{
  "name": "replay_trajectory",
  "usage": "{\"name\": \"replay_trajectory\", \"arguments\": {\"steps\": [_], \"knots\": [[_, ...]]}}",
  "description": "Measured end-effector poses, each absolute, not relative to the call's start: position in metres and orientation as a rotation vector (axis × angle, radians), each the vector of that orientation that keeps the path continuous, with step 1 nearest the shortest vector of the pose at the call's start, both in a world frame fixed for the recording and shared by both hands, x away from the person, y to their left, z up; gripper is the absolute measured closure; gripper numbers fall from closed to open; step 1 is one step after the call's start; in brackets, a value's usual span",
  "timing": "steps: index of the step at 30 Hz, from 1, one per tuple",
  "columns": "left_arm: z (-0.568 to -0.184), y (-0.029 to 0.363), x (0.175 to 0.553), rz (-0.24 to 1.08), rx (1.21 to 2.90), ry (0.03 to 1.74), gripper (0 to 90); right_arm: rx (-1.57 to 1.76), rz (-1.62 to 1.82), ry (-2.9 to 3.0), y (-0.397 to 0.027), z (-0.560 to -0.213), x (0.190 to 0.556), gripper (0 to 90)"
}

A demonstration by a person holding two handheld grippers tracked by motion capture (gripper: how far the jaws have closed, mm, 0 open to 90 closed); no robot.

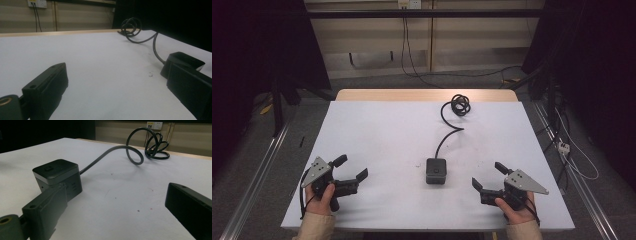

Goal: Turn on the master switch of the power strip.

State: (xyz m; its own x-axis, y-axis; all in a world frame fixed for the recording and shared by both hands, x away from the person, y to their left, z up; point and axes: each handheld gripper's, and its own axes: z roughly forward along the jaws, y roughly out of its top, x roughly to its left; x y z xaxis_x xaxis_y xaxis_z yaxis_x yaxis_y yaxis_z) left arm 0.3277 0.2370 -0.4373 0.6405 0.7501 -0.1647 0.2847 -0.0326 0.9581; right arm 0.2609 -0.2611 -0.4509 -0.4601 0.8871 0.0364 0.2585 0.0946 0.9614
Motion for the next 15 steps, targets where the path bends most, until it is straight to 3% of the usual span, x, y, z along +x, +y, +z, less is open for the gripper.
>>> {"name": "replay_trajectory", "arguments": {"steps": [15], "knots": [[-0.4358,0.2361,0.3290,0.471,1.607,0.866,3.2,1.124,1.383,1.796,-0.2588,-0.4499,0.2619,5.1]]}}
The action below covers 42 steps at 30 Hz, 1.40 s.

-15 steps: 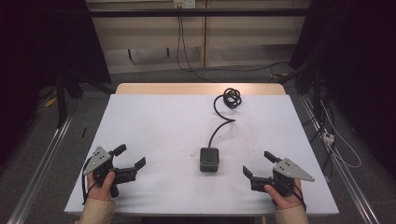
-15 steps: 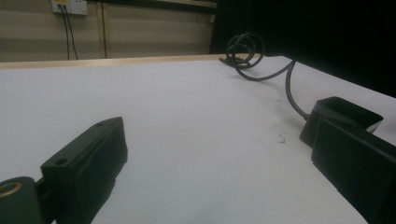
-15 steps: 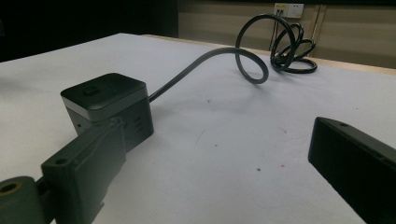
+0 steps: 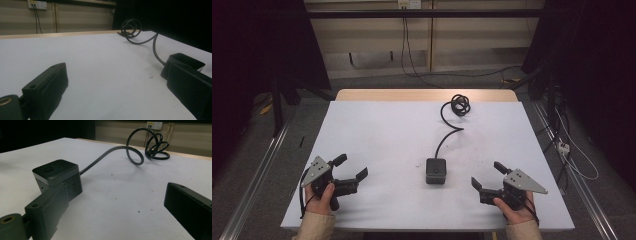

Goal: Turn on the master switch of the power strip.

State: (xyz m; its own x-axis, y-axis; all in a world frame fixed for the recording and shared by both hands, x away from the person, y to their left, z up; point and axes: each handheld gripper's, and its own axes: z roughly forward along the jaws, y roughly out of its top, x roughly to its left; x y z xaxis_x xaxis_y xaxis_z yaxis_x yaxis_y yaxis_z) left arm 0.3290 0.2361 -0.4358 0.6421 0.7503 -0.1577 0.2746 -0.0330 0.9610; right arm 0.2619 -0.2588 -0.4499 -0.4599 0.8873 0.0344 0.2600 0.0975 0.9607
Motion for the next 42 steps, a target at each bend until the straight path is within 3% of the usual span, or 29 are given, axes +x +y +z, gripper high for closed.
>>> {"name": "replay_trajectory", "arguments": {"steps": [42], "knots": [[-0.435,0.231,0.330,0.473,1.616,0.834,3.2,1.102,1.402,1.807,-0.233,-0.442,0.280,9.9]]}}
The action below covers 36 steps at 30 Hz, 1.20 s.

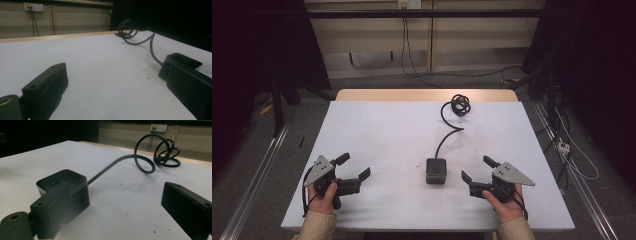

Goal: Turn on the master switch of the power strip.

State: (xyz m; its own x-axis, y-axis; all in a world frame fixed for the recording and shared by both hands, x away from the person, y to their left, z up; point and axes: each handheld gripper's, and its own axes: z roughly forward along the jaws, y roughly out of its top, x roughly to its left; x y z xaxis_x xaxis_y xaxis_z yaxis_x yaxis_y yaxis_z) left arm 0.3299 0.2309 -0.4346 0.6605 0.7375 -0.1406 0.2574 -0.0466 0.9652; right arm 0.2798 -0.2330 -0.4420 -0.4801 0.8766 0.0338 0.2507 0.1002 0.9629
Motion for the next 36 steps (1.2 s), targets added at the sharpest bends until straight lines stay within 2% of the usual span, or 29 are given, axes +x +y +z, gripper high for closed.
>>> {"name": "replay_trajectory", "arguments": {"steps": [15,36], "knots": [[-0.434,0.230,0.330,0.475,1.617,0.828,3.1,1.094,1.412,1.829,-0.219,-0.438,0.285,11.9],[-0.434,0.228,0.330,0.478,1.623,0.815,3.2,1.114,1.436,1.839,-0.211,-0.432,0.290,25.2]]}}
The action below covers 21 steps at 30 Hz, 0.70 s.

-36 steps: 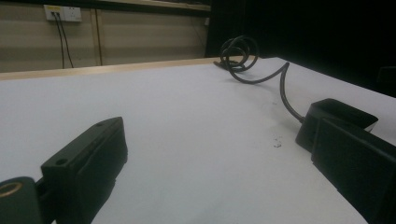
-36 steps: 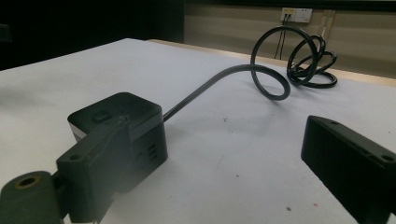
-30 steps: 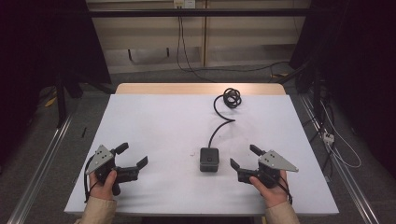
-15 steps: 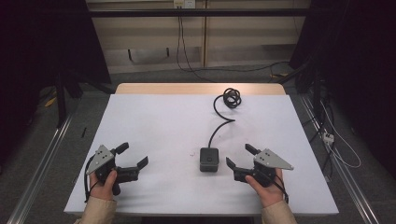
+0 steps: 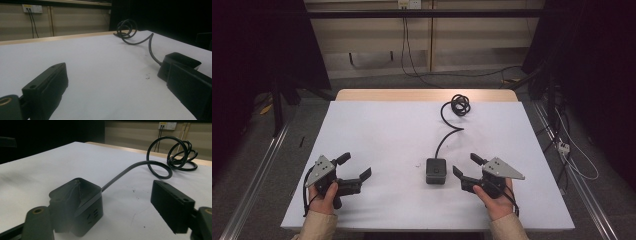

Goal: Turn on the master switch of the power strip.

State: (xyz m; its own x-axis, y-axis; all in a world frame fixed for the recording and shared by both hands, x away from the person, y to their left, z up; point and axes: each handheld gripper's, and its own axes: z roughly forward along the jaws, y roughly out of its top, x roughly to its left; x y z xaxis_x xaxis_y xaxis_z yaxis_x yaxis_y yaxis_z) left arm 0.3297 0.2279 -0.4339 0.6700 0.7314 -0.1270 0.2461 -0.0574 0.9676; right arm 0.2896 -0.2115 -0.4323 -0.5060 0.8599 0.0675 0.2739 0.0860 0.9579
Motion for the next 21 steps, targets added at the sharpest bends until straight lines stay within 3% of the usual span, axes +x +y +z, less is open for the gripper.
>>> {"name": "replay_trajectory", "arguments": {"steps": [6,21], "knots": [[-0.434,0.228,0.330,0.479,1.627,0.813,3.2,1.119,1.434,1.845,-0.209,-0.431,0.291,29.6],[-0.434,0.227,0.330,0.479,1.628,0.812,3.2,1.094,1.469,1.915,-0.198,-0.426,0.296,54.6]]}}
